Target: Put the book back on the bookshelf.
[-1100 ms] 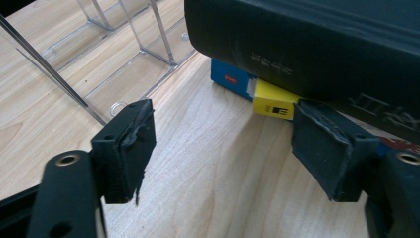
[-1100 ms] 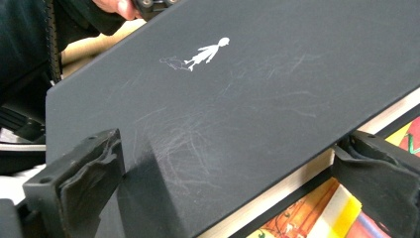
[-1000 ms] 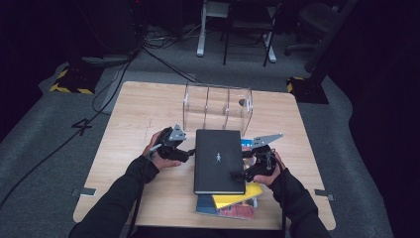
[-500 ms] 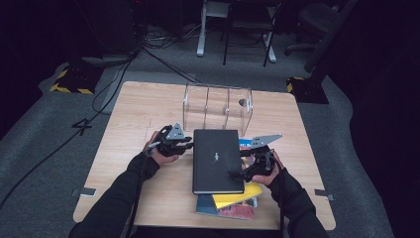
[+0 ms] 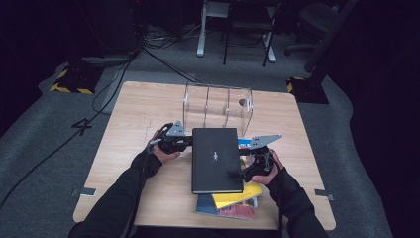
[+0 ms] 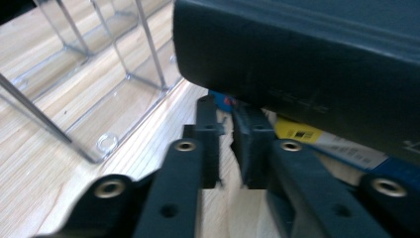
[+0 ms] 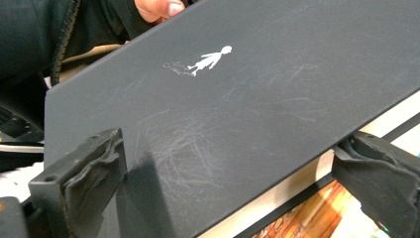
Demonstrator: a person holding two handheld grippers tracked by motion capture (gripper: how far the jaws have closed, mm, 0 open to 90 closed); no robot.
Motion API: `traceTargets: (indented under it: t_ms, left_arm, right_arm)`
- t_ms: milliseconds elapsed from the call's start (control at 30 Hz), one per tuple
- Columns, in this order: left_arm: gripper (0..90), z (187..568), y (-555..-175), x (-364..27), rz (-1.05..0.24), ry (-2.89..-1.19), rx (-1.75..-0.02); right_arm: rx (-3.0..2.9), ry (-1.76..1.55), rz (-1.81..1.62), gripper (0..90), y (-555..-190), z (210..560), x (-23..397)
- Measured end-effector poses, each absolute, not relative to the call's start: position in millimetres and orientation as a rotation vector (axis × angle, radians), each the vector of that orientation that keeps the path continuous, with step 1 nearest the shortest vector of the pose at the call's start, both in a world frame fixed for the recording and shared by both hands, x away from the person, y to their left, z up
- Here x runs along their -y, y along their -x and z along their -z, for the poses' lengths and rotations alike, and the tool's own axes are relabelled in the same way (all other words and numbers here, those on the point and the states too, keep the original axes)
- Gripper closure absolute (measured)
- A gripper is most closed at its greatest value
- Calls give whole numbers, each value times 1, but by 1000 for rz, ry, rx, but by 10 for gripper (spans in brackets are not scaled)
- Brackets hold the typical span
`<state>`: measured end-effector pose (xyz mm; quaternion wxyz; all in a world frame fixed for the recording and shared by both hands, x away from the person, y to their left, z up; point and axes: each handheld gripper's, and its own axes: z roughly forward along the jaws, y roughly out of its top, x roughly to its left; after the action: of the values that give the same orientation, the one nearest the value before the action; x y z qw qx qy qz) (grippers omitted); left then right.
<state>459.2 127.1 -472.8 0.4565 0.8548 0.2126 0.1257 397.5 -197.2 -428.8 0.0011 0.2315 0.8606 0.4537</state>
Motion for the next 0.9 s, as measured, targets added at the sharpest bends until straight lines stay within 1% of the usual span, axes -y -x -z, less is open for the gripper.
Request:
traceTargets:
  t_ms: [67, 200, 300, 467, 567, 700, 767, 800, 867, 900]
  left_arm:
    - [893, 470, -459, -129, -304, -2071, -518]
    - [896, 461, -459, -135, -293, -2027, -507]
    - [896, 453, -458, -138, -314, -2014, -499]
    - [897, 445, -457, -139, -312, -2003, -495]
    - [897, 441, -457, -140, -311, -1995, -504]
    - [898, 434, -458, -138, -303, -1978, -519]
    - [898, 432, -459, -138, -307, -1971, -512]
    - [898, 430, -459, -137, -301, -1963, -511]
    - [898, 427, -458, -134, -317, -1963, -505]
    - [898, 425, -457, -133, -319, -1959, -505]
  right_arm:
    - [-2684, -711, -1423, 14, -396, 427, 196]
    - [-2642, -654, -1422, 23, -394, 423, 194]
    - [-2591, -639, -1447, 92, -393, 418, 195]
    - [-2567, -626, -1458, 102, -397, 413, 192]
    - [-2550, -615, -1466, 133, -398, 409, 192]
    - [-2538, -609, -1466, 140, -400, 403, 193]
    - [-2508, -604, -1502, 186, -401, 401, 196]
    - [-2508, -604, -1502, 186, -401, 401, 196]
    - [-2463, -609, -1552, 258, -401, 397, 201]
    - [-2442, -607, -1601, 322, -403, 393, 204]
